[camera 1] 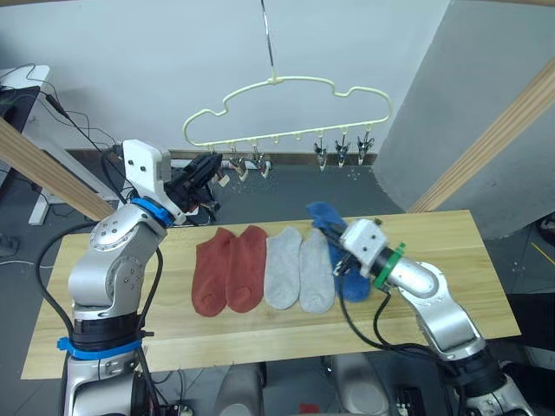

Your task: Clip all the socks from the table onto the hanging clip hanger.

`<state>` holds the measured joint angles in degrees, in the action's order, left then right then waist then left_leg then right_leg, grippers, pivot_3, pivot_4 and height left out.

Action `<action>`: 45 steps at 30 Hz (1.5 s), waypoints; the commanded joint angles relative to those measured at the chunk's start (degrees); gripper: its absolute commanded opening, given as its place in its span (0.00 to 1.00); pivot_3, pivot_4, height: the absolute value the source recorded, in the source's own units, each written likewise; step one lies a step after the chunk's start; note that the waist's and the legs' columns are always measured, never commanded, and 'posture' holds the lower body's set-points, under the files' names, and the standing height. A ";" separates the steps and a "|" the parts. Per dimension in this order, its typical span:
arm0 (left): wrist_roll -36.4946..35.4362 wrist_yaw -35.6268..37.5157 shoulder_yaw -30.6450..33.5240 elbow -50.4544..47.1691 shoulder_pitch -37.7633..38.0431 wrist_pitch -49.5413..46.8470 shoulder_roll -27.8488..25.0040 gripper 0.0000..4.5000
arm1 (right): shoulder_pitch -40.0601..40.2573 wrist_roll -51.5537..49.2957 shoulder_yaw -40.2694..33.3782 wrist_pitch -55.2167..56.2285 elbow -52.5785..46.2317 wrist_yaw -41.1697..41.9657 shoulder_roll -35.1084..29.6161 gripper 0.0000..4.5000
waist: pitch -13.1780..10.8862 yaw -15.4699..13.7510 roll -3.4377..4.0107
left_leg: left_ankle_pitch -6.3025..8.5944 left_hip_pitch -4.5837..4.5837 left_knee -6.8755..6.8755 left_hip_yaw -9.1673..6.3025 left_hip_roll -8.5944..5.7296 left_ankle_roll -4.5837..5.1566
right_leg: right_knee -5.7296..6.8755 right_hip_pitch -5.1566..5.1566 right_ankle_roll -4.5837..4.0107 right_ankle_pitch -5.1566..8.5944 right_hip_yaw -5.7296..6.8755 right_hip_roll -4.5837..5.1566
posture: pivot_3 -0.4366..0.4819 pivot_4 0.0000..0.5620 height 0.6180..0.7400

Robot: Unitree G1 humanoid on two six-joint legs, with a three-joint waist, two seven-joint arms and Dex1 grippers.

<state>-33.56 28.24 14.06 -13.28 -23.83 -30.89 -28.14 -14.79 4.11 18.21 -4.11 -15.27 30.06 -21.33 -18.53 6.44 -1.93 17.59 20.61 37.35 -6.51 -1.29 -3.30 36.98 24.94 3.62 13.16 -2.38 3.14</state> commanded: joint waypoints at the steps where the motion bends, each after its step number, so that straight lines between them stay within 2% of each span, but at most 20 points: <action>1: -3.47 0.29 1.14 -4.35 -0.61 -2.49 -0.75 0.01 | -4.61 3.22 4.75 4.07 1.72 0.03 3.72 0.00 | -0.02 -0.02 0.00 | -0.02 0.37 0.23 -0.03 0.00 -0.06 | 0.11 0.33 -0.01 -0.02 0.02 0.00 | 0.30 0.61 0.95; 5: -6.43 -0.25 2.01 -5.07 -1.27 -5.74 -1.04 0.01 | -9.89 4.97 7.91 3.95 7.90 -1.29 9.86 0.00 | -0.03 -0.06 0.00 | 0.01 0.78 0.57 -0.03 0.04 -0.13 | 0.10 0.62 -0.20 -0.27 0.06 0.01 | 0.31 0.61 0.95; 13: -7.21 -0.33 2.09 -5.34 -1.80 -6.99 -1.94 0.01 | -15.74 5.77 8.18 4.24 14.91 -3.29 17.10 0.00 | -0.02 -0.37 0.00 | 0.00 1.16 0.72 -0.06 0.02 -0.14 | 0.10 0.94 -0.25 -0.45 0.08 0.01 | 0.32 0.59 0.95; 37: -7.31 -1.57 1.44 -5.86 -0.79 -7.47 -0.81 0.01 | -15.50 5.06 7.50 6.13 16.08 -5.95 22.35 0.00 | -0.02 -0.20 -0.01 | 0.00 1.33 0.75 0.09 0.06 -0.15 | 0.17 1.20 -0.33 -0.57 0.06 0.03 | 0.31 0.58 0.95; 39: -8.52 -2.18 2.07 -5.57 -0.83 -8.52 -0.45 0.17 | -15.60 5.10 7.43 6.26 16.27 -5.98 22.42 0.00 | -0.02 -0.20 -0.01 | 0.00 1.33 0.76 0.10 0.06 -0.14 | 0.17 1.20 -0.33 -0.57 0.06 0.03 | 0.31 0.58 0.95; 40: -8.74 -2.31 2.23 -5.44 -0.87 -8.66 -0.41 0.21 | -15.66 5.10 7.41 6.34 16.43 -5.99 22.46 0.00 | -0.02 -0.19 -0.01 | 0.00 1.32 0.76 0.10 0.06 -0.14 | 0.17 1.20 -0.33 -0.57 0.06 0.03 | 0.31 0.58 0.95; 45: -10.03 -1.53 2.55 -5.67 -0.31 -9.97 -1.30 0.56 | -15.77 5.13 7.52 6.60 16.78 -6.03 22.73 0.00 | -0.02 -0.17 -0.01 | -0.01 1.32 0.79 0.10 0.06 -0.14 | 0.21 1.20 -0.33 -0.57 0.06 0.03 | 0.32 0.58 0.95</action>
<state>-41.88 25.88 15.32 -16.22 -24.62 -40.34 -28.74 -30.35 9.71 25.88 0.82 2.73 24.57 0.42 -18.55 6.27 -1.94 17.59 21.92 38.15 -6.41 -1.22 -3.44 37.19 26.14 3.28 12.59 -2.32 3.17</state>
